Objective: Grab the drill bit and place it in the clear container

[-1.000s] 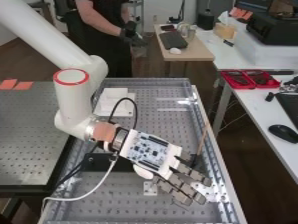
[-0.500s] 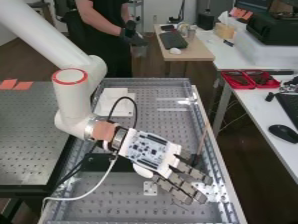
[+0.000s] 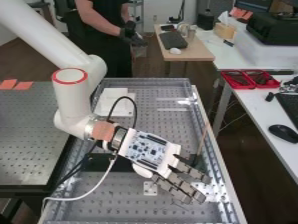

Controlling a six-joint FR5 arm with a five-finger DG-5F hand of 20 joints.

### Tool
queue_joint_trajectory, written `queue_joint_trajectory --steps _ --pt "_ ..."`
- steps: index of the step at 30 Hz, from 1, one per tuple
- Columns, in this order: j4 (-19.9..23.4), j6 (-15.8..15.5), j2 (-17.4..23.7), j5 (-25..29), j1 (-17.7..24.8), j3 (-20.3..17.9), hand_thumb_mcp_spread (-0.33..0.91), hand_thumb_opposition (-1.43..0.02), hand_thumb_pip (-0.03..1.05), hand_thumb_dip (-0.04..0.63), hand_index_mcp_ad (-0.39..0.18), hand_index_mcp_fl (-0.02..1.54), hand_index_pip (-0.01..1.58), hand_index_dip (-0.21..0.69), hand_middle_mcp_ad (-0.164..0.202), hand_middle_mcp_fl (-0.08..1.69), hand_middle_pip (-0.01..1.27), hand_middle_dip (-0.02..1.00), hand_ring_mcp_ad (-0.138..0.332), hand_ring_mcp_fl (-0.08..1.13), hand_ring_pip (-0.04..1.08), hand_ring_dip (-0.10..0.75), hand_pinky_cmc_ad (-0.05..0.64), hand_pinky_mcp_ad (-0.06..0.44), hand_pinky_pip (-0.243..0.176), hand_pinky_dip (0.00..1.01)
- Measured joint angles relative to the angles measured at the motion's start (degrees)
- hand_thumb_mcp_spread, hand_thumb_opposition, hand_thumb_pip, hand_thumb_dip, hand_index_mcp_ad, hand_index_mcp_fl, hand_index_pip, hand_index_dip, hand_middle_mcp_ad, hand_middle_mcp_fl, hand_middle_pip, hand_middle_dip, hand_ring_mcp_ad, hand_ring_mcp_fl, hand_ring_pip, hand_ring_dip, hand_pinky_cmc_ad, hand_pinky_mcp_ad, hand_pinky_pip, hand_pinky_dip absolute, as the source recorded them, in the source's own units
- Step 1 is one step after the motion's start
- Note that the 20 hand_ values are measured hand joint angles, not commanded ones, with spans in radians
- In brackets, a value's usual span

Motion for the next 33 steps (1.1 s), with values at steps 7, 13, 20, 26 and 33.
queue_joint_trajectory --steps 7,13,20,26,33 --pt "0.1 0.27 0.0 -0.04 -0.03 -0.21 0.47 -1.01 0.64 0.3 -0.103 0.51 1.24 0.063 0.099 0.18 0.14 0.12 0.216 0.03 0.09 -0.012 0.206 0.169 -0.089 0.18" --pt "0.09 0.28 0.0 -0.02 -0.01 -0.19 0.46 -1.01 0.66 0.314 -0.103 0.5 1.2 0.031 0.098 0.18 0.14 0.12 0.216 0.03 0.09 -0.012 0.206 0.171 -0.093 0.18" --pt "-0.16 0.3 0.02 0.07 -0.04 -0.33 0.44 -1.01 0.69 0.316 -0.103 0.49 1.18 0.016 0.098 0.18 0.14 0.12 0.216 0.03 0.09 -0.012 0.206 0.171 -0.089 0.18" --pt "-0.21 0.33 0.11 0.03 -0.1 -0.45 0.44 -1.01 0.69 0.314 -0.103 0.49 1.17 0.016 0.101 0.17 0.14 0.12 0.216 0.03 0.09 -0.012 0.206 0.168 -0.089 0.18" --pt "-0.23 0.42 0.14 0.14 -0.07 -0.47 0.44 -0.99 0.69 0.316 -0.103 0.49 1.17 0.016 0.098 0.16 0.14 0.12 0.216 0.03 0.09 -0.012 0.206 0.168 -0.089 0.18"
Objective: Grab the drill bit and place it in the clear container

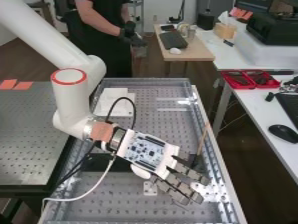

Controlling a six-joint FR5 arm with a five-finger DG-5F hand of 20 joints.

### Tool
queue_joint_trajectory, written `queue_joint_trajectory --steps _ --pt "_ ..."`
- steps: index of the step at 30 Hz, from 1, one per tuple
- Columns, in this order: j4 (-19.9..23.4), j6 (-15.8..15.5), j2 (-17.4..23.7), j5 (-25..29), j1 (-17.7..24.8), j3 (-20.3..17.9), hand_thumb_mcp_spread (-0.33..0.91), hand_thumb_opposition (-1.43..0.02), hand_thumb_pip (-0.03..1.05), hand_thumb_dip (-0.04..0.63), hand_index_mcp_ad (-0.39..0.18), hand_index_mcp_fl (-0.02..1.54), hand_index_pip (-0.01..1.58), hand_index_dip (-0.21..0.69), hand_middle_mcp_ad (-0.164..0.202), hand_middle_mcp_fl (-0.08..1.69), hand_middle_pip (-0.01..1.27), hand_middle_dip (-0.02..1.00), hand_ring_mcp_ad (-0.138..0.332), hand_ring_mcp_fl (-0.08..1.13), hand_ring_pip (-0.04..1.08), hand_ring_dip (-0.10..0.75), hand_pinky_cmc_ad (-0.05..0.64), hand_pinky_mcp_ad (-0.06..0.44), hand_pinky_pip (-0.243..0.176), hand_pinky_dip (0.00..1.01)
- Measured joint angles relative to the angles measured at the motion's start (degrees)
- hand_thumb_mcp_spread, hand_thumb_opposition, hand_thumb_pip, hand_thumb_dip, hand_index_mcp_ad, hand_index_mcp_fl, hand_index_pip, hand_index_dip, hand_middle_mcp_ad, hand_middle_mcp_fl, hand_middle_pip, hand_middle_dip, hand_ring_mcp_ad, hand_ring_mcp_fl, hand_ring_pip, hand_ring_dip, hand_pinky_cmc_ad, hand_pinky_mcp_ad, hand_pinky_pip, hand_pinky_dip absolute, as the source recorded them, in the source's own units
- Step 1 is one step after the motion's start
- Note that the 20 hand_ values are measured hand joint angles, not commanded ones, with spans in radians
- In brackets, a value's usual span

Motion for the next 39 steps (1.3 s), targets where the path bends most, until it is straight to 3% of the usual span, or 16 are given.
queue_joint_trajectory --steps 9,19,39 --pt "-0.17 -0.06 -0.25 0.06 0.01 0.28 0.44 -0.97 0.68 0.316 -0.103 0.49 1.18 0.016 0.098 0.16 0.14 0.12 0.215 0.03 0.09 -0.012 0.206 0.168 -0.089 0.18" --pt "-0.19 -0.3 -0.56 -0.01 -0.17 0.65 0.44 -1.0 0.6 0.284 -0.103 0.63 1.36 0.047 0.098 0.16 0.14 0.12 0.215 0.03 0.09 -0.012 0.206 0.168 -0.093 0.18" --pt "-0.61 -0.49 -0.91 -0.24 -0.29 1.37 0.47 -1.02 0.58 0.286 -0.117 0.65 1.3 0.065 0.091 0.2 0.14 0.12 0.218 0.03 0.09 -0.012 0.209 0.168 -0.093 0.18"
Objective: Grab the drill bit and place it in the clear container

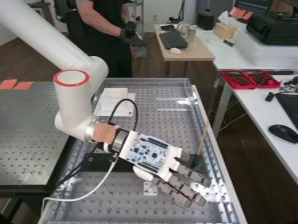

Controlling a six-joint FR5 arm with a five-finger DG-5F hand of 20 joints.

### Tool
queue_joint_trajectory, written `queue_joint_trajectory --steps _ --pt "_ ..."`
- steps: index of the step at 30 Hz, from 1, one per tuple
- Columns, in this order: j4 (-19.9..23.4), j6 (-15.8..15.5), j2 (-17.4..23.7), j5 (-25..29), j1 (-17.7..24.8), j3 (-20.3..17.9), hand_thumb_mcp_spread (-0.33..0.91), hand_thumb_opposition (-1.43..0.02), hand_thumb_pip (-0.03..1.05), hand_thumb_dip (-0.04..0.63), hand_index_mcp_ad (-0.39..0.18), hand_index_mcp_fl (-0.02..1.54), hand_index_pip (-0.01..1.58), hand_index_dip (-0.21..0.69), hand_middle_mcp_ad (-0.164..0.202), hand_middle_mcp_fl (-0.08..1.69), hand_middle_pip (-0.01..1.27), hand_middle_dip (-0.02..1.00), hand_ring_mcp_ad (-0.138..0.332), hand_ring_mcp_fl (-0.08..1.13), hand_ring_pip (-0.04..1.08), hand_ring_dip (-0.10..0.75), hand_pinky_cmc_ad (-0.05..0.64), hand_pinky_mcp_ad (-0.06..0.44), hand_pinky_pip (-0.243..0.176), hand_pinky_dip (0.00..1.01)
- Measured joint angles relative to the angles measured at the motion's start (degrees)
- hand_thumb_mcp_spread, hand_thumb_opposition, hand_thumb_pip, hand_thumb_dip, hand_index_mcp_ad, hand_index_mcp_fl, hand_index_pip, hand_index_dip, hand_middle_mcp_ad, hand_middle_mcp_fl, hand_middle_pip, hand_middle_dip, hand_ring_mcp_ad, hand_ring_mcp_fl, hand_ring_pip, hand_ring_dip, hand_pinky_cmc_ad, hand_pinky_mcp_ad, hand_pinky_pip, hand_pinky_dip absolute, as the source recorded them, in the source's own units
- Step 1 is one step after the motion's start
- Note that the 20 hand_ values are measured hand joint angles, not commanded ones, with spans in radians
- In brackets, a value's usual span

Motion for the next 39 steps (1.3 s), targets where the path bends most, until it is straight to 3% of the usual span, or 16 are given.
queue_joint_trajectory --steps 11,21,39 --pt "1.09 -0.71 0.22 0.78 -0.04 -0.41 0.46 -1.03 0.58 0.283 -0.113 0.71 1.3 0.061 0.093 0.2 0.14 0.13 0.218 0.05 0.09 -0.012 0.223 0.171 -0.093 0.18" --pt "1.5 -1.16 0.6 0.92 0.17 -0.38 0.5 -1.03 0.52 0.284 -0.113 0.81 1.18 0.063 0.093 0.22 0.14 0.13 0.215 0.06 0.09 -0.012 0.241 0.168 -0.093 0.18" --pt "2.35 -5.39 6.02 0.58 1.11 -0.86 0.5 -1.04 0.51 0.284 -0.113 0.85 1.15 0.063 0.087 0.25 0.14 0.14 0.215 0.06 0.09 -0.012 0.257 0.169 -0.091 0.18"
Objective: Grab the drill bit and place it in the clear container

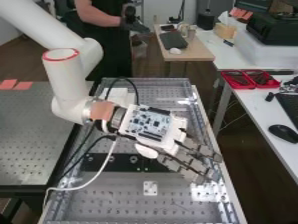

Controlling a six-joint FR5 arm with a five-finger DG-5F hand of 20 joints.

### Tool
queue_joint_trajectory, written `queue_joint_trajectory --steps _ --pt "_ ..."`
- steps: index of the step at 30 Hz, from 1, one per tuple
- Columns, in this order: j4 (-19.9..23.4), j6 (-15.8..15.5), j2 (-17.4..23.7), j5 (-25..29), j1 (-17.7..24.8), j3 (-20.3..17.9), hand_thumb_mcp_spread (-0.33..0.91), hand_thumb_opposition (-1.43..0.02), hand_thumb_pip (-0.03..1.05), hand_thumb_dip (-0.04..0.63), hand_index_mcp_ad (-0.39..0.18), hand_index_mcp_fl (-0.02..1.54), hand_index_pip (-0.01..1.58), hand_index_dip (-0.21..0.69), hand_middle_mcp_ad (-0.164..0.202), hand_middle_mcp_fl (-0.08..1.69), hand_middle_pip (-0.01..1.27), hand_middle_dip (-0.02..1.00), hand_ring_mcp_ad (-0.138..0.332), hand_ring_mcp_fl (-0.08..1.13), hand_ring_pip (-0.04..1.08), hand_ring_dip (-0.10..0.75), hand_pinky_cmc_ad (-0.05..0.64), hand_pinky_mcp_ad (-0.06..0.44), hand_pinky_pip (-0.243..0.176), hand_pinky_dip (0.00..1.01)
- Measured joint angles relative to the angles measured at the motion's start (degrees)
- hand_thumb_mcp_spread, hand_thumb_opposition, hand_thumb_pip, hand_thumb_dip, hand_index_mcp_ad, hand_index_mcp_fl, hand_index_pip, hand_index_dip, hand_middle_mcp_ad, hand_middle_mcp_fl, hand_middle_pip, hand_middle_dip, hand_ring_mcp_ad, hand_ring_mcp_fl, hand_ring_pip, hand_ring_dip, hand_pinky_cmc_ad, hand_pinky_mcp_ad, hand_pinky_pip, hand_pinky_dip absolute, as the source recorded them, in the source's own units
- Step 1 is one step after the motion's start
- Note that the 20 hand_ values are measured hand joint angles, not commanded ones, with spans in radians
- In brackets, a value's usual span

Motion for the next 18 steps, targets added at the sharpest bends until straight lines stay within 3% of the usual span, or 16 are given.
queue_joint_trajectory --steps 18 --pt "-0.2 -4.37 6.85 -1.38 3.17 -1.74 0.51 -1.05 0.51 0.284 -0.115 0.87 1.11 0.082 0.08 0.25 0.14 0.14 0.215 0.07 0.09 -0.012 0.255 0.169 -0.091 0.18"
